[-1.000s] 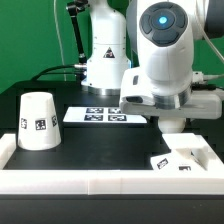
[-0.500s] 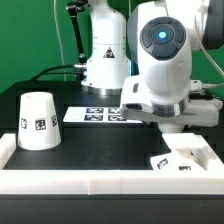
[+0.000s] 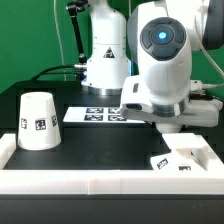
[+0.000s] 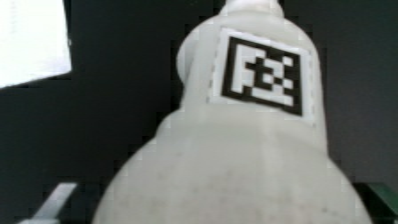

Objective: Assemble lamp

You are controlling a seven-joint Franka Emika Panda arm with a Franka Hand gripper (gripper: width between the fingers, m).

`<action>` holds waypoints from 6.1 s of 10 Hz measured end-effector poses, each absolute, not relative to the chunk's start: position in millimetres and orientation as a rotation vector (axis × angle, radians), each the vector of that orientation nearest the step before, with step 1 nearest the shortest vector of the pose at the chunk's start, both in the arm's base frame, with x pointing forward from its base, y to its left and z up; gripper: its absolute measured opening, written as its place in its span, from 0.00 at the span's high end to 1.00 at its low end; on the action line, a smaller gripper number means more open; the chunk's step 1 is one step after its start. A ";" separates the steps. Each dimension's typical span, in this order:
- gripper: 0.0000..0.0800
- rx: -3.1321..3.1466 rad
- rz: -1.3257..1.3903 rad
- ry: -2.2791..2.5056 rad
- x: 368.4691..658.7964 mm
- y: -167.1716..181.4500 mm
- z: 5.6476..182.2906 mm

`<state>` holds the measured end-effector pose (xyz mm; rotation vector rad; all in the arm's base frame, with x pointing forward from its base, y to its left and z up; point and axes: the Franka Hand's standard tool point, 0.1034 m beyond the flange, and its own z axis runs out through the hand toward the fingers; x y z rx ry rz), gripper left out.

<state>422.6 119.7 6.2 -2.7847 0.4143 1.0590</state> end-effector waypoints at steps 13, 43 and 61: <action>0.28 -2.951 0.304 0.137 511.9 64.7 92.8; 0.28 -2.990 -0.813 -0.533 610.1 68.9 154.5; 0.28 -2.969 -0.821 -0.521 614.6 95.3 119.2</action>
Offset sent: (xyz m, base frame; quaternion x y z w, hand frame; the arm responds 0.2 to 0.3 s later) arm 0.0416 -0.0268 0.0728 0.0129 -0.0058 -0.0551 0.9984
